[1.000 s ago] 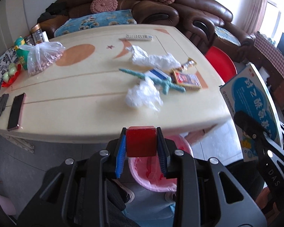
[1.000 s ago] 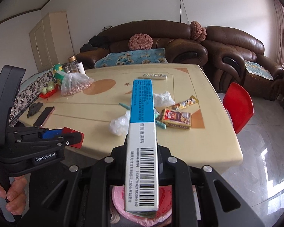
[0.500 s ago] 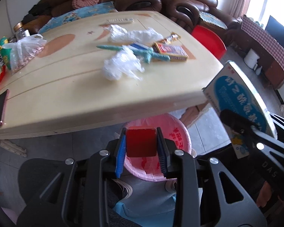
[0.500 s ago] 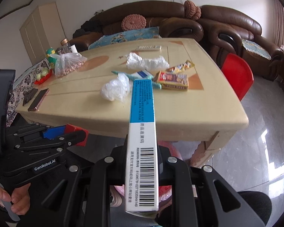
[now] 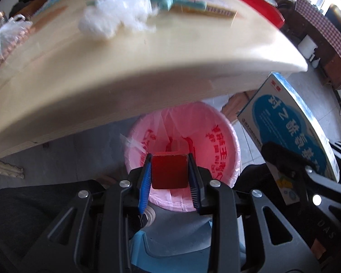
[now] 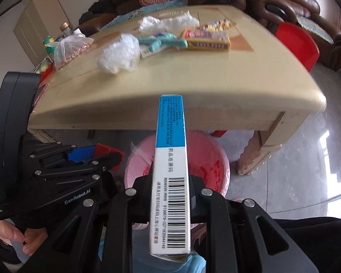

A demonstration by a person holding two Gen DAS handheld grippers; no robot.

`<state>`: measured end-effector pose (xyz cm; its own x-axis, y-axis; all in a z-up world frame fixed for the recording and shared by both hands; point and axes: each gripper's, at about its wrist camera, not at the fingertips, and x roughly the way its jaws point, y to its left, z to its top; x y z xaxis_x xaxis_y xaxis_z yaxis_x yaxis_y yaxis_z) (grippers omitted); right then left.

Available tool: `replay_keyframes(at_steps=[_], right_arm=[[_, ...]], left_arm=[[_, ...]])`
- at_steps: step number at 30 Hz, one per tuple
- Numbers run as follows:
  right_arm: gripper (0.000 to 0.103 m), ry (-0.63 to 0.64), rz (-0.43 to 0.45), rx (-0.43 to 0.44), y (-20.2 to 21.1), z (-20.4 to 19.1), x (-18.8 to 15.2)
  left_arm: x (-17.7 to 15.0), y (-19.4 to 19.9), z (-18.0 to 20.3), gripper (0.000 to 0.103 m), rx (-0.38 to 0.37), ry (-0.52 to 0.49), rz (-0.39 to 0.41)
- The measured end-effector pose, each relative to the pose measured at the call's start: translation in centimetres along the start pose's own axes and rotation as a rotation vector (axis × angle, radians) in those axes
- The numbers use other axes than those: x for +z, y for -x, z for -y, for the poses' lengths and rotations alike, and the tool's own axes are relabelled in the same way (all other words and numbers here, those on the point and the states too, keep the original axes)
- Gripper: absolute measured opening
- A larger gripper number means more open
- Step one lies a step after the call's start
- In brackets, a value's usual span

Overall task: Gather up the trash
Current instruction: 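Carry the red cube and the box with both tools over the pink trash bin, then open the left tool to drop the red cube while the right tool drops the box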

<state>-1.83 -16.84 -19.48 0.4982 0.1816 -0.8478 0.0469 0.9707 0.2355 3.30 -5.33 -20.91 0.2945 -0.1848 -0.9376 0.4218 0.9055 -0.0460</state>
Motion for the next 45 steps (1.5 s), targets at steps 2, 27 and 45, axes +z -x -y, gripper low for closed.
replay_keyframes(at_steps=[2, 27, 45], right_arm=[[0.021, -0.017, -0.038, 0.009, -1.6, 0.5, -0.1], [0.021, -0.035, -0.379, -0.004, -16.7, 3.7, -1.5], [0.043, -0.050, -0.385, -0.010, -17.8, 4.4, -1.2]], left_arm=[[0.1, -1.6, 0.1, 0.030, 0.003, -0.001, -0.030], [0.7, -15.5, -0.8, 0.030, 0.013, 0.035, -0.316], [0.9, -15.0, -1.1, 0.049, 0.055, 0.031, -0.311]])
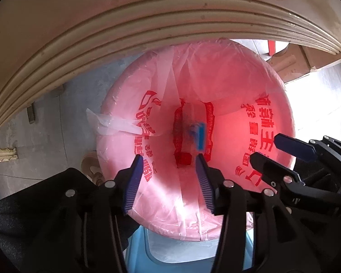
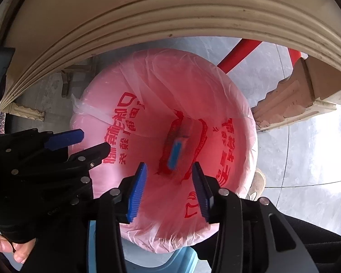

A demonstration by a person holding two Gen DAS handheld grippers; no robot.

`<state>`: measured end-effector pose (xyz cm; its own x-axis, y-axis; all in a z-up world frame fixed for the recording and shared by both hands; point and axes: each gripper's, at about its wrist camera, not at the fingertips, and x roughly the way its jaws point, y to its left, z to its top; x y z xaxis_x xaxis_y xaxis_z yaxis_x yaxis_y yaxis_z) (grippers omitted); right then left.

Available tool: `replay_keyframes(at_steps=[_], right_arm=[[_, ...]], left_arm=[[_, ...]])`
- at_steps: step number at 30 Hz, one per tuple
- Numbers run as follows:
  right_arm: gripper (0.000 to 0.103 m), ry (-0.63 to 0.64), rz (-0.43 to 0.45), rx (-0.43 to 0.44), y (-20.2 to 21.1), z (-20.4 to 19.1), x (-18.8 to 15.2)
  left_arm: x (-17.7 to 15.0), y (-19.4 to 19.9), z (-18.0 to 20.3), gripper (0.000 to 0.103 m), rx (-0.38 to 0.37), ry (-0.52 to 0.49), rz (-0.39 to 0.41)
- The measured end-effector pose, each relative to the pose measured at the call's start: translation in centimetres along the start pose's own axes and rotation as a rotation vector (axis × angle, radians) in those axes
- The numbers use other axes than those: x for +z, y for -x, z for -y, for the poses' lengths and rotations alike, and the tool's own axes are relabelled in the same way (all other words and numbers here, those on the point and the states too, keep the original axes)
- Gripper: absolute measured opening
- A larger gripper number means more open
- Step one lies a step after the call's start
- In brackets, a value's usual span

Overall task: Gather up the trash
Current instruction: 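Open the left tool to drop the red cube while the right tool drops the box, then move the left tool to the clear plastic bag while the right tool approaches the white tissue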

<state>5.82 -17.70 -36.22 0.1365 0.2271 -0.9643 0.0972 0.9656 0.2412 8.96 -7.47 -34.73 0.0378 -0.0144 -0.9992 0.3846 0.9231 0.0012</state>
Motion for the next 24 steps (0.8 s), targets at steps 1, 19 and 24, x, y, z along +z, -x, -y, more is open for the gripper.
replay_keyframes(at_steps=[1, 19, 24], right_arm=[[0.044, 0.001, 0.003, -0.003, 0.1, 0.1, -0.1], [0.065, -0.012, 0.094, 0.052, 6.0, -0.7, -2.1], [0.065, -0.019, 0.192, 0.101, 11.9, -0.8, -2.9]], left_arm=[[0.0, 0.1, 0.0, 0.051, 0.000, 0.002, 0.004], [-3.4, 7.8, -0.3, 0.063, 0.091, -0.046, 0.143], [-5.0, 14.2, -0.4, 0.065, 0.103, -0.101, 0.211]])
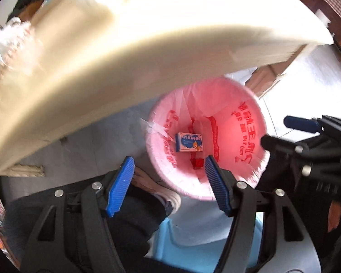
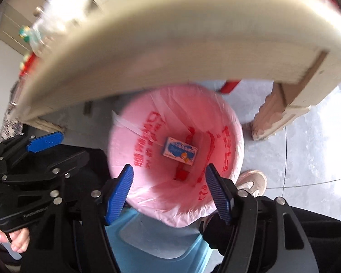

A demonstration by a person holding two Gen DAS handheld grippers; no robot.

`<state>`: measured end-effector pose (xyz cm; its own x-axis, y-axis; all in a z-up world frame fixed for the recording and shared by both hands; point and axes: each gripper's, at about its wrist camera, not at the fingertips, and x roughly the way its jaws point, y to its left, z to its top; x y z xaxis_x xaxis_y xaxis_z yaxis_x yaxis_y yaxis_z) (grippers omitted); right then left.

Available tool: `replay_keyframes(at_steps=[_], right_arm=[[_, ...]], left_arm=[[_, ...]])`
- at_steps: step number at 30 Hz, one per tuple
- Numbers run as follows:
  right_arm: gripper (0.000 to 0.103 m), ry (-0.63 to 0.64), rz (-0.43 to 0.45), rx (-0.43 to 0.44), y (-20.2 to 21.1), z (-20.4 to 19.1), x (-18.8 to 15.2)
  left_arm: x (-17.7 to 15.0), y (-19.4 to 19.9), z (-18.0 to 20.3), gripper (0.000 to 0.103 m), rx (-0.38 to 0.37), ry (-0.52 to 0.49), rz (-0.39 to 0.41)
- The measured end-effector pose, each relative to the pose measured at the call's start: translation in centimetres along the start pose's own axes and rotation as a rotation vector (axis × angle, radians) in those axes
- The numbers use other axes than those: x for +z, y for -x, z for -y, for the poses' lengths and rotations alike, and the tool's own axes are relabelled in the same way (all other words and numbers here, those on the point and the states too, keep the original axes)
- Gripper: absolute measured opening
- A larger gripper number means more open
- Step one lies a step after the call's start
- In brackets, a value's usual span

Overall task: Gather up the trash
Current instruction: 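Move the left tool to the clear plastic bag while the right tool approaches the white tissue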

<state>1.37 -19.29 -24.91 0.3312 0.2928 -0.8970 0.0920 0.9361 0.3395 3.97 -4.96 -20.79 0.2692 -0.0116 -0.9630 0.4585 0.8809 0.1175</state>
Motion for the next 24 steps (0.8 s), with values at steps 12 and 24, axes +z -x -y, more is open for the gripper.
replay_keyframes(at_steps=[12, 24], right_arm=[[0.069, 0.075, 0.219, 0.017, 16.5, -2.0, 6.3], [0.073, 0.224, 0.301, 0.046, 27.5, -4.2, 15.1]], left_arm=[[6.5, 15.7, -5.0, 0.070, 0.061, -0.008, 0.194], [12.9, 23.1, -6.9, 0.072, 0.028, -0.085, 0.226]])
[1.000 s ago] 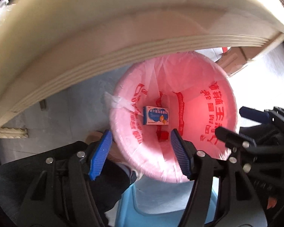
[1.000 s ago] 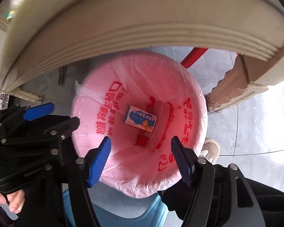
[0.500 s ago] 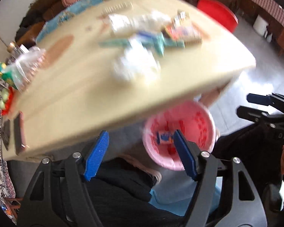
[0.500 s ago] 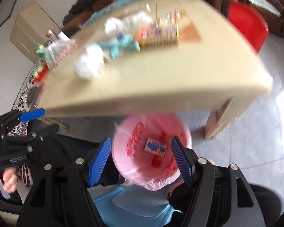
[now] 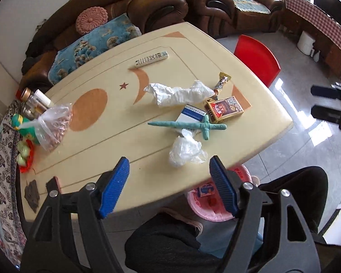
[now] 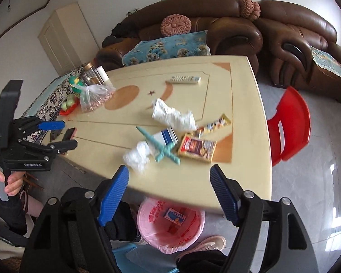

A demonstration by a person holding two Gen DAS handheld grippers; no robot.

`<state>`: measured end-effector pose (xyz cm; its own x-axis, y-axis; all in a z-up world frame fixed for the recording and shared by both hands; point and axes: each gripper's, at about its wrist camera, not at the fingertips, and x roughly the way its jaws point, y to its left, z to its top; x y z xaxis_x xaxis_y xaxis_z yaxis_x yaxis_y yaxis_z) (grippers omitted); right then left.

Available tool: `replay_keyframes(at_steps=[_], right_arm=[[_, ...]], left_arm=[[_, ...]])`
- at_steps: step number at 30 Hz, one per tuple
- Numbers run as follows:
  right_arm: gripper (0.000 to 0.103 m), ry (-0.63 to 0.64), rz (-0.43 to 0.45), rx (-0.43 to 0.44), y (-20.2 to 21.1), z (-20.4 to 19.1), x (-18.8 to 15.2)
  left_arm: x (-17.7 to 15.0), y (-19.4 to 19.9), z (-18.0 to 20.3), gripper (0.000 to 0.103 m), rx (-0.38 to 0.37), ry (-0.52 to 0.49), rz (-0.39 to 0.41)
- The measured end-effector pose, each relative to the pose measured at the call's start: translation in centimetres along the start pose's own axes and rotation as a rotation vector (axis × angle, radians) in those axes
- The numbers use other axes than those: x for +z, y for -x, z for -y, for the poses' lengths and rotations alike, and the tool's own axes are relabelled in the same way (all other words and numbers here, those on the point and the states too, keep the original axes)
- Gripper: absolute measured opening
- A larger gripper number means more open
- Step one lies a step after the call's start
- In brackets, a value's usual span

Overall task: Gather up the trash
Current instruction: 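Move the left tool to the clear plastic bag while the right tool approaches the white tissue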

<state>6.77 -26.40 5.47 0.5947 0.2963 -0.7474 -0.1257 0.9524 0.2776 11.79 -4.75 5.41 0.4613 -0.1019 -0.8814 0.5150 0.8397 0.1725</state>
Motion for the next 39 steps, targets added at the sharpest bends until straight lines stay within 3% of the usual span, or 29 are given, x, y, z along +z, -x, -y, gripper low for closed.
replay_keyframes(at_steps=[8, 24, 39], right_arm=[[0.073, 0.010, -0.025, 0.000, -2.2, 0.9, 4.1], [0.073, 0.037, -0.161, 0.044, -12.8, 2.0, 9.6], [0.073, 0.012, -0.275, 0.071, -21.6, 3.8, 10.9]], left_arm=[[1.7, -2.8, -0.3, 0.072, -0.001, -0.024, -0.079], [3.4, -11.0, -0.1, 0.072, -0.019, -0.048, -0.228], [3.2, -16.9, 0.1, 0.072, -0.040, -0.056, -0.323]])
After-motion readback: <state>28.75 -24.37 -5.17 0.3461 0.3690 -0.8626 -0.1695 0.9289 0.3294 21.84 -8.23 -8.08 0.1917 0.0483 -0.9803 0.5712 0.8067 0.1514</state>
